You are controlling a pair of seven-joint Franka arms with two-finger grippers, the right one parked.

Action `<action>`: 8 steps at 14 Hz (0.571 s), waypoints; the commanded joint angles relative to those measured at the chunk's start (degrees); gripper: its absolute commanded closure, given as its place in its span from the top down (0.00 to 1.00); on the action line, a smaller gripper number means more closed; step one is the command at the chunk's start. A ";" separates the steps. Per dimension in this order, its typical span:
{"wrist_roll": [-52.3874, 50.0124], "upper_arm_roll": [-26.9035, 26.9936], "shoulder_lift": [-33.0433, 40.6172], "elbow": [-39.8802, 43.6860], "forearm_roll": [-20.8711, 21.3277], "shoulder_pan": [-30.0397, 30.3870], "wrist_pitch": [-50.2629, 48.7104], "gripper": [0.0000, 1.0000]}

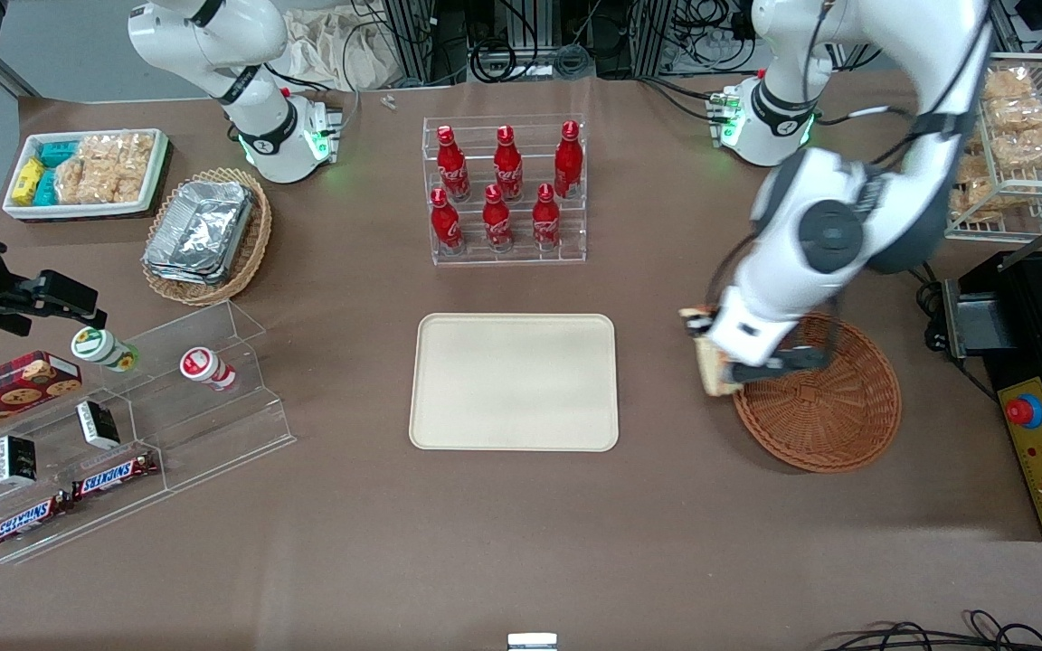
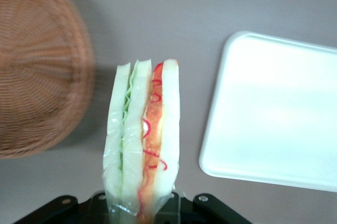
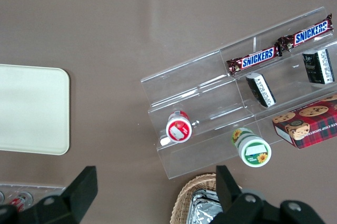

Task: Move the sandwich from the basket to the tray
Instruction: 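Carry the held sandwich over to the cream tray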

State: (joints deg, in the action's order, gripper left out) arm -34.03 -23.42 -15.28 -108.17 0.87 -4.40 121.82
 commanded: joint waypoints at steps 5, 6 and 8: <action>-10.41 -2.86 -17.99 9.62 16.76 -9.55 9.03 0.00; -11.75 -2.85 -21.77 12.77 19.15 -9.74 9.57 0.00; -12.20 -2.85 -25.58 14.03 20.93 -9.92 10.54 0.00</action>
State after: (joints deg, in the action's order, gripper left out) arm -44.89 -26.36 -35.35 -99.00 19.22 -13.96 132.01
